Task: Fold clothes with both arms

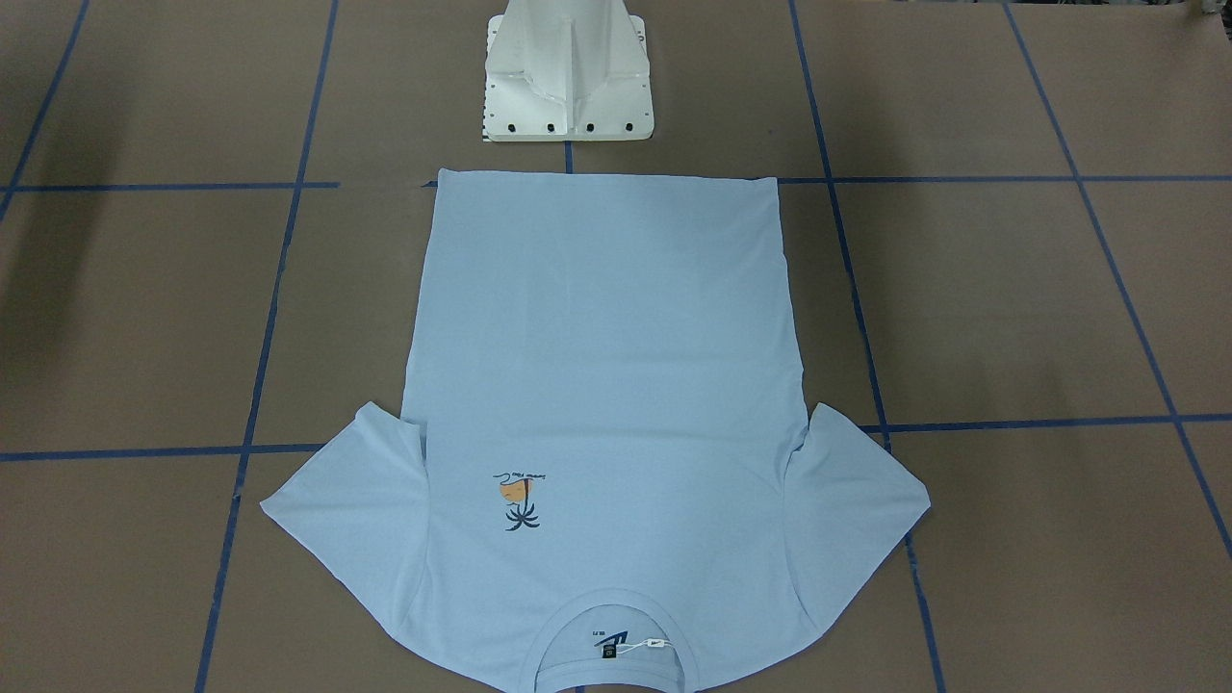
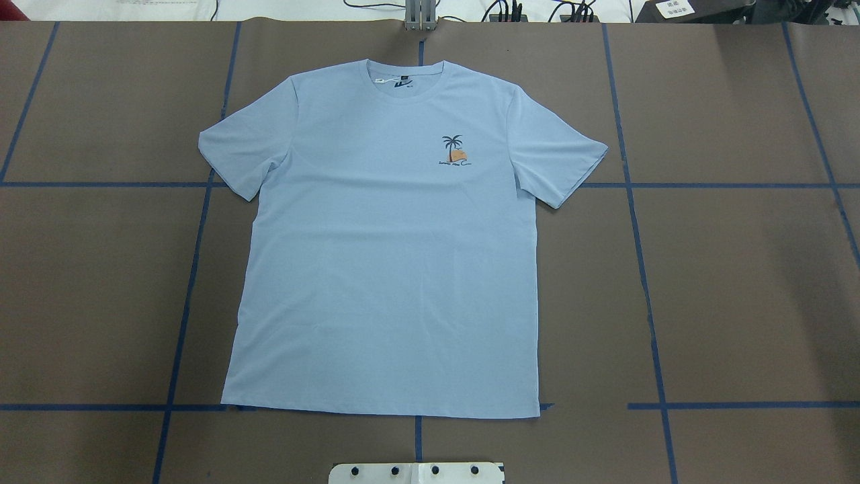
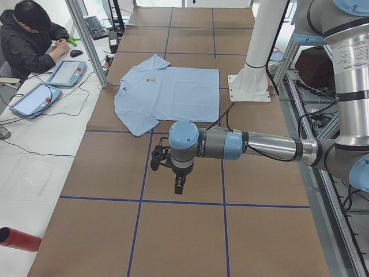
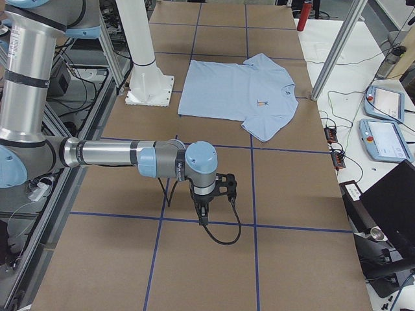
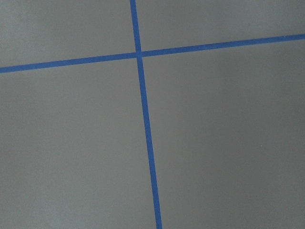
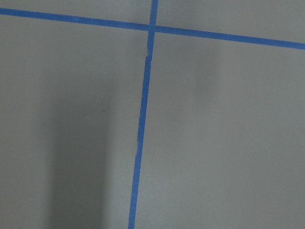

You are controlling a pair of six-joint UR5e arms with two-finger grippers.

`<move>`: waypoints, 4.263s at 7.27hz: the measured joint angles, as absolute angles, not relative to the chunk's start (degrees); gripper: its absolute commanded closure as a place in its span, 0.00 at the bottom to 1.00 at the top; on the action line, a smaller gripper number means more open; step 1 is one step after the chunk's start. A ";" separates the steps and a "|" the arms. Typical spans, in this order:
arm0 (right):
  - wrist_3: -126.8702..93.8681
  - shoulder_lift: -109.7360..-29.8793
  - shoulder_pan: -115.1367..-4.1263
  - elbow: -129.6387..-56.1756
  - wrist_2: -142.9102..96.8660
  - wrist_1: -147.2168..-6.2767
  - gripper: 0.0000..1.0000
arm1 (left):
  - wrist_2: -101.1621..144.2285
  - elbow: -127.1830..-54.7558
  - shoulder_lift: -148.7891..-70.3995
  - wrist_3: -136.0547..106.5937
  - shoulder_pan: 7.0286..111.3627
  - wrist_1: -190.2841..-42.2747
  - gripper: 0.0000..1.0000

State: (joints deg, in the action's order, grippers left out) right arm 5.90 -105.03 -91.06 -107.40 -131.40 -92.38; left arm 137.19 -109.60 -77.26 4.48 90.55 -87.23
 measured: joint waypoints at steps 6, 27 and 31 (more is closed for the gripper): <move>5.46 -103.90 -90.61 -107.72 -132.22 -81.59 0.00 | 137.03 -111.92 -77.42 4.54 90.33 -90.11 0.00; -57.81 -67.11 -46.63 -74.47 -96.75 -40.63 0.45 | 137.28 -102.33 -85.31 2.11 90.44 -120.06 0.00; -57.05 -66.98 -46.39 -74.10 -96.59 -40.63 0.62 | 137.28 -102.36 -85.25 2.19 90.38 -120.06 0.00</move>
